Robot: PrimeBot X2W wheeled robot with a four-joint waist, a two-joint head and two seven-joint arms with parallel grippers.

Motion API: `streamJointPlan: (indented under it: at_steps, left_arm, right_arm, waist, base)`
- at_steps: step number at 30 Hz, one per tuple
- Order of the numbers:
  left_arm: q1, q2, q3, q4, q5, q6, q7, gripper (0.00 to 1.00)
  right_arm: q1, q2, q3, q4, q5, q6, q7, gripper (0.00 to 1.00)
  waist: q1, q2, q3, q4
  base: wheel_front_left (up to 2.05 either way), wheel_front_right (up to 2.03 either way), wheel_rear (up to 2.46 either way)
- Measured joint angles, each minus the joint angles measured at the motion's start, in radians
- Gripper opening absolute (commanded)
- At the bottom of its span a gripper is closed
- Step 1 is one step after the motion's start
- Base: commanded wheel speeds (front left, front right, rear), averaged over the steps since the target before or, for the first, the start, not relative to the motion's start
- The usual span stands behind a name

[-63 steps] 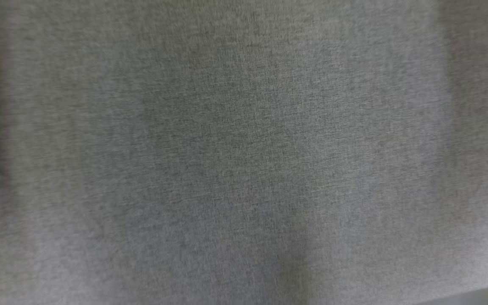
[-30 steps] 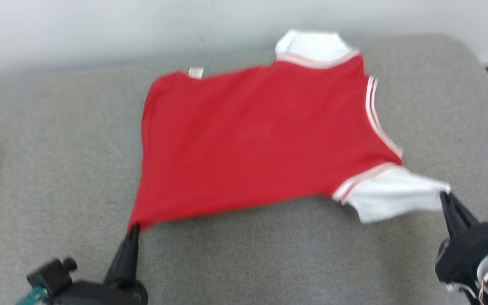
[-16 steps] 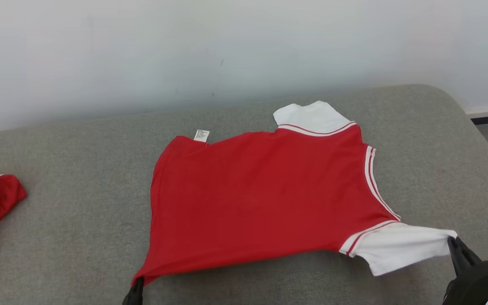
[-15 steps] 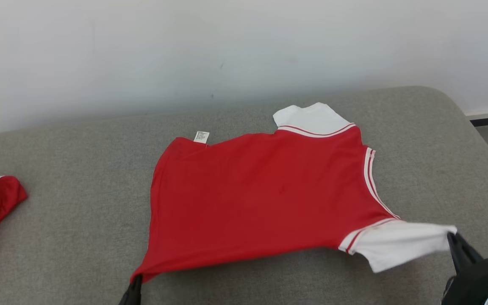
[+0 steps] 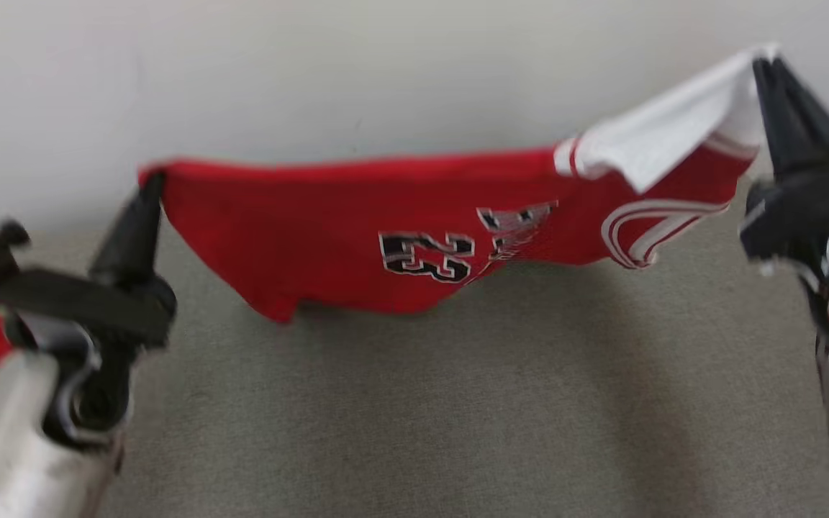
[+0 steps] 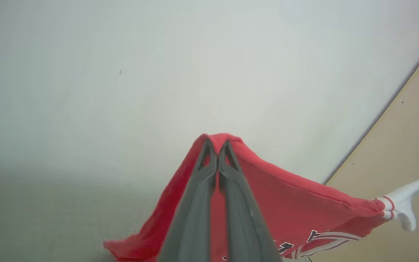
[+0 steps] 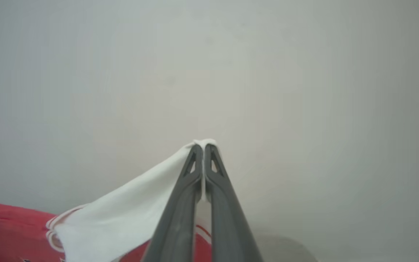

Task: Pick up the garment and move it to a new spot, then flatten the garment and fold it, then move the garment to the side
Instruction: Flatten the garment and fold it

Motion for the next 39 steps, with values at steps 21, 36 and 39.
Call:
streamJointPlan:
  at_steps: [21,36,39]
  left_arm:
    - [-0.446,0.033,-0.021,0.12,0.03,-0.012,0.141,0.0]
    - [-0.754,0.034,-0.002,0.129,0.146,0.054,0.035,0.0]
    - [-0.869,0.039,-0.002,0.145,0.204,0.057,-0.015,0.0]
  right_arm:
    - [-0.651,-0.099,0.235,0.52,0.045,0.0,-0.22,0.0]
    - [-0.979,-0.047,0.022,0.651,0.028,0.0,-0.35,0.0]
    - [-1.09,-0.016,-0.063,0.663,-0.037,0.0,-0.453,0.0]
  waist:
    - [-0.0001,0.0,0.074,-0.013]
    - [0.0001,0.0001,0.357,-0.002]
    - [0.0002,0.0002,0.435,-0.002]
  base:
    - [0.0,0.0,0.0]
    - [0.0,0.0,0.0]
    - [0.0,0.0,0.0]
